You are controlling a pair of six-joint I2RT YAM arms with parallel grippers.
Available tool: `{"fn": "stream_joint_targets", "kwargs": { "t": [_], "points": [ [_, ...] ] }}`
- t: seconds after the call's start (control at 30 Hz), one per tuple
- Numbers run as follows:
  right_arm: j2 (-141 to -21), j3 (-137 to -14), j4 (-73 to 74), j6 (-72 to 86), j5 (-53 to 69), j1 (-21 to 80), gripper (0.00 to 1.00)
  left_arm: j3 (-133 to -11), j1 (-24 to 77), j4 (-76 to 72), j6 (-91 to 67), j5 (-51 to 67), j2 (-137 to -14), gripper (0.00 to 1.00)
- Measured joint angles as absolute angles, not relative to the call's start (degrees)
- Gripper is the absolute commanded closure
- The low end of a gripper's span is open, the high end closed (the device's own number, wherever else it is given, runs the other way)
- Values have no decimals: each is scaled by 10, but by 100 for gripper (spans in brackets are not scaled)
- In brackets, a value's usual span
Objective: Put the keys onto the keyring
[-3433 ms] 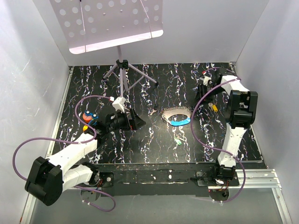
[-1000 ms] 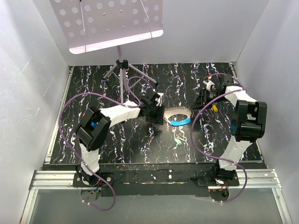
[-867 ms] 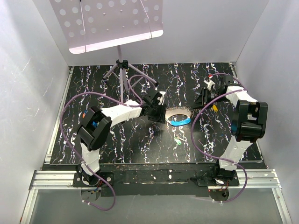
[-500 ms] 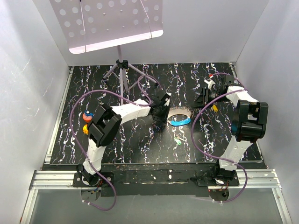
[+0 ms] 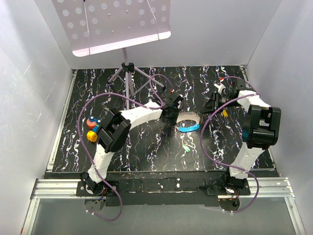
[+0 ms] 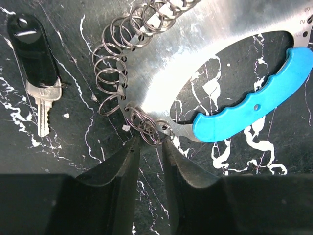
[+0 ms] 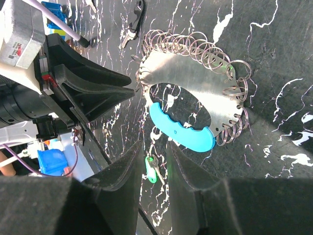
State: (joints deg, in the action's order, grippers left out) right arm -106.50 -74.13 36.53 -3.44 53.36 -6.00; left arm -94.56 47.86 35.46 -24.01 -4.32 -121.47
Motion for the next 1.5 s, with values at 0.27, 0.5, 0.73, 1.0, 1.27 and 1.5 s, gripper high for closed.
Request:
{"fn": "stream_joint_targets", "kwargs": {
  "t": [0.27, 0.5, 0.73, 1.0, 1.27, 1.5],
  "points": [
    [-1065, -741, 366, -35, 534, -60, 67, -962, 479, 363, -230, -50, -1218, 75],
    [-1066, -741, 367, -35, 538, -60, 67, -966, 479, 366, -229, -41, -1232, 76],
    [-1066, -741, 371, -35, 538, -60, 67, -966, 479, 371, -227, -41, -1244, 85],
    [-1066, -741, 372, -38, 538, -60, 68, -968, 479, 373, -217, -43, -1244, 100],
    [-1065, -743, 401, -81, 542, -60, 69, -939, 479, 358, -189, -54, -1220, 100],
    [-1061, -819, 496, -177, 542, -43, 69, -856, 473, 348, -166, -54, -1103, 100]
  ]
}}
